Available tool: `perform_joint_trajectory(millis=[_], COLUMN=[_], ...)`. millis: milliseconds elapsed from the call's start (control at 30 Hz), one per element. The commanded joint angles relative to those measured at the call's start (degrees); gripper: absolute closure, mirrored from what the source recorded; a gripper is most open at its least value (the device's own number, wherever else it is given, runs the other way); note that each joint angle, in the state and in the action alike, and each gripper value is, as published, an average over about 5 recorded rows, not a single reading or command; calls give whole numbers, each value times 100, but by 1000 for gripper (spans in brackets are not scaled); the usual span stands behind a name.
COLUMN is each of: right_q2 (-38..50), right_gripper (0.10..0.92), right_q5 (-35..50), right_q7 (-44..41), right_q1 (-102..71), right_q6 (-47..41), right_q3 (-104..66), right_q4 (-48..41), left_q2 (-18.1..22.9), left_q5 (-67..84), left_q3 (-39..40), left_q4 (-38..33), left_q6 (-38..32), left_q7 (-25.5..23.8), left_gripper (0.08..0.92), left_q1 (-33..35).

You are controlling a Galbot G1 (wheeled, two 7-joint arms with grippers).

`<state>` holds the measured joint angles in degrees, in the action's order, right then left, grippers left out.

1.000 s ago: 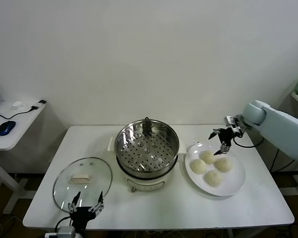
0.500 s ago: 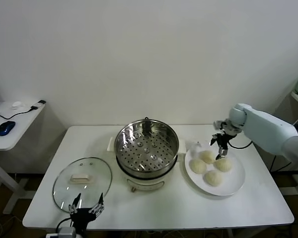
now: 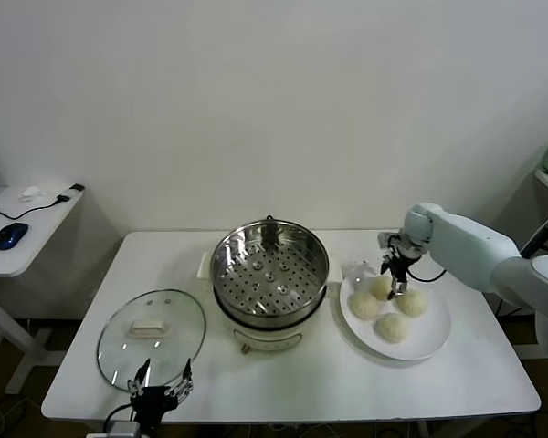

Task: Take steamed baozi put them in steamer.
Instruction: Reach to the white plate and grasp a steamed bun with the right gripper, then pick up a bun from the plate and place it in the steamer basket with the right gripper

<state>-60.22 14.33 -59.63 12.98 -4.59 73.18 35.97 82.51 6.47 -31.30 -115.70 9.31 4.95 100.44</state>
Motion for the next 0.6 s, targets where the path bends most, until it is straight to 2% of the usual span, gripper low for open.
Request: perform_joint_trajectory(millis=[33,200,367,600], right_q2=[-10,435,783,394], right_gripper=[344,346,347,347], right_q5=[-29,270,739,1498], right_q7=[110,-35,-296,-571], right_q1=[60,738,2116,4164], right_q6=[-111,10,353,1469], right_q3=[22,179,645,1790], right_q4=[87,900,1715,3096], left_q2=[9,16,30,-9], left_q5=[-12,-31,-105,-160], left_q3=[5,31,115,186], left_q4=[-23,-54,-83,-124], left_q6=[3,-29,-46,-44], left_q7=[6,18,17,7], left_gripper=[177,177,177,177], left_q1=[19,53,59,71])
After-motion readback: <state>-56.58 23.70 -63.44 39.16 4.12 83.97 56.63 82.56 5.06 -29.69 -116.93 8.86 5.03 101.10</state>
